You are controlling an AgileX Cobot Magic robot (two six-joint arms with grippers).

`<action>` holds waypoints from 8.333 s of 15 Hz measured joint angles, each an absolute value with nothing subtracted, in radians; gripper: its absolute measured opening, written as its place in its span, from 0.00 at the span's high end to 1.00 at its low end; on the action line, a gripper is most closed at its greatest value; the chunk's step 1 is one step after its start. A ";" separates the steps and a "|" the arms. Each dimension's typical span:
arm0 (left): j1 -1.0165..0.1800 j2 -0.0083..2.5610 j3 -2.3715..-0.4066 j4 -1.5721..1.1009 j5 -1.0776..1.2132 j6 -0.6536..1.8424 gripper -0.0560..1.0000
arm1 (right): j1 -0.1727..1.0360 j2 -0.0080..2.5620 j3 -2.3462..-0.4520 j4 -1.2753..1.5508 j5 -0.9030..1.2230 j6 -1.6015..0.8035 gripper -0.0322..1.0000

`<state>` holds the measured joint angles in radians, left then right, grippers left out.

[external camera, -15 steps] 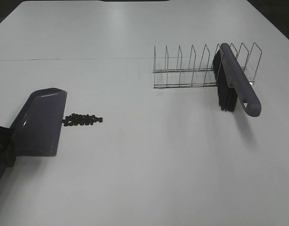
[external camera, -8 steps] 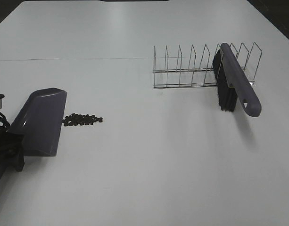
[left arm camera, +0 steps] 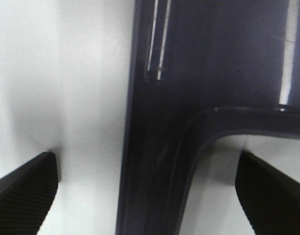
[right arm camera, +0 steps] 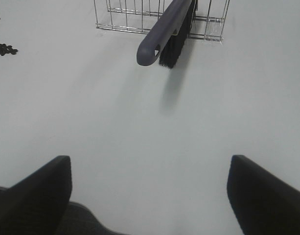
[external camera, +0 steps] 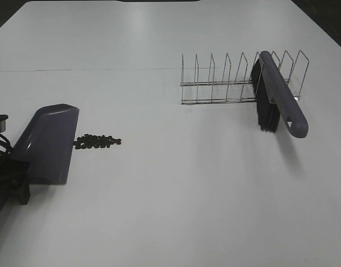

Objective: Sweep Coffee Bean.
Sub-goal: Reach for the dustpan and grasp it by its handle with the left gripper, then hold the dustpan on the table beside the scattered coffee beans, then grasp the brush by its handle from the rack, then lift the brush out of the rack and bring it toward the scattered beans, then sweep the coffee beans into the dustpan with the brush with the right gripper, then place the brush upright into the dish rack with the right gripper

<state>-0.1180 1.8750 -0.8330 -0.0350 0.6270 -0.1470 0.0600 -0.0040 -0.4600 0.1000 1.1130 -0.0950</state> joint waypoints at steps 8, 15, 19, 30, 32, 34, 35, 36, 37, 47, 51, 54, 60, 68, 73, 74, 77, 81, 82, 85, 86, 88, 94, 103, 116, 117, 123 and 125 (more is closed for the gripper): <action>-0.120 1.876 -0.833 -0.026 0.634 -0.154 0.63 | 0.060 0.084 -0.549 0.022 1.030 0.072 0.24; -0.120 1.876 -0.833 -0.016 0.640 -0.154 0.63 | 0.060 0.854 -1.081 0.000 1.031 0.099 0.24; -0.120 1.876 -0.835 -0.011 0.649 -0.154 0.63 | 0.060 1.364 -1.471 -0.008 1.135 0.089 0.24; -0.120 1.876 -0.836 -0.010 0.653 -0.154 0.63 | 0.060 2.017 -1.709 -0.023 1.070 0.024 0.24; -0.120 1.876 -0.836 -0.010 0.653 -0.154 0.63 | 0.060 2.063 -1.709 0.041 1.006 -0.025 0.24; -0.120 1.876 -0.836 -0.011 0.653 -0.154 0.63 | 0.060 2.092 -1.710 0.069 0.962 -0.045 0.24; -0.120 1.876 -0.836 -0.011 0.653 -0.154 0.63 | 0.060 2.114 -1.710 0.075 0.944 -0.048 0.24; -0.120 1.876 -0.836 -0.011 0.654 -0.154 0.63 | 0.060 2.133 -1.710 0.075 0.942 -0.052 0.24; -0.120 1.876 -0.836 -0.011 0.654 -0.154 0.63 | 0.060 2.152 -1.710 0.075 0.938 -0.053 0.24; -0.120 1.876 -0.836 -0.006 0.660 -0.106 0.63 | 0.051 2.204 -1.710 0.041 0.899 0.012 0.66; -0.120 1.876 -0.836 0.076 0.701 -0.115 0.63 | 0.051 2.133 -1.710 0.033 0.928 0.019 0.66; -0.120 1.876 -0.836 0.122 0.721 -0.156 0.63 | 0.051 2.062 -1.710 0.025 0.961 0.017 0.66; -0.120 1.877 -0.850 0.213 0.799 -0.215 0.63 | 0.051 1.854 -1.578 -0.012 0.953 0.017 0.66; -0.155 1.879 -0.965 0.314 0.940 -0.271 0.63 | 0.066 1.624 -1.069 0.021 0.679 0.029 0.66; -0.291 1.880 -0.993 0.409 0.973 -0.394 0.63 | 0.302 1.692 -1.053 -0.147 0.589 0.206 0.66; -0.293 1.880 -0.993 0.409 0.977 -0.394 0.63 | 0.342 1.716 -1.053 -0.195 0.587 0.247 0.66; -0.293 1.880 -0.993 0.395 0.977 -0.362 0.63 | 0.451 1.787 -1.061 -0.300 0.588 0.330 0.66; -0.293 1.922 -0.994 0.357 0.982 -0.328 0.63 | 0.564 1.880 -1.180 -0.347 0.651 0.350 0.66; -0.293 1.931 -0.994 0.349 0.981 -0.320 0.63 | 0.576 1.890 -1.201 -0.350 0.665 0.350 0.66; -0.293 1.983 -1.000 0.310 0.979 -0.302 0.63 | 0.624 1.975 -1.355 -0.389 0.758 0.350 0.66; -0.293 1.983 -1.003 0.302 0.980 -0.290 0.63 | 0.630 2.003 -1.389 -0.393 0.772 0.350 0.66; -0.293 1.984 -1.012 0.288 0.981 -0.268 0.63 | 0.641 2.044 -1.425 -0.396 0.779 0.350 0.66; -0.293 1.986 -1.018 0.224 0.979 -0.227 0.63 | 0.769 2.205 -1.596 -0.397 0.790 0.324 0.66; -0.293 2.030 -1.034 0.180 1.026 -0.227 0.63 | 0.804 2.285 -1.699 0.011 0.683 0.184 0.66; -0.293 2.031 -1.034 0.129 1.035 -0.227 0.63 | 0.773 2.295 -1.714 0.524 0.530 0.000 0.66; -0.293 2.031 -1.034 0.128 1.035 -0.227 0.63 | 0.756 2.295 -1.740 0.550 0.546 -0.029 0.66; -0.293 2.031 -1.034 0.121 1.035 -0.224 0.63 | 0.675 2.259 -1.877 0.545 0.687 -0.156 0.66; -0.293 2.031 -1.034 0.121 1.035 -0.224 0.63 | 0.639 2.215 -1.881 0.442 0.731 -0.148 0.66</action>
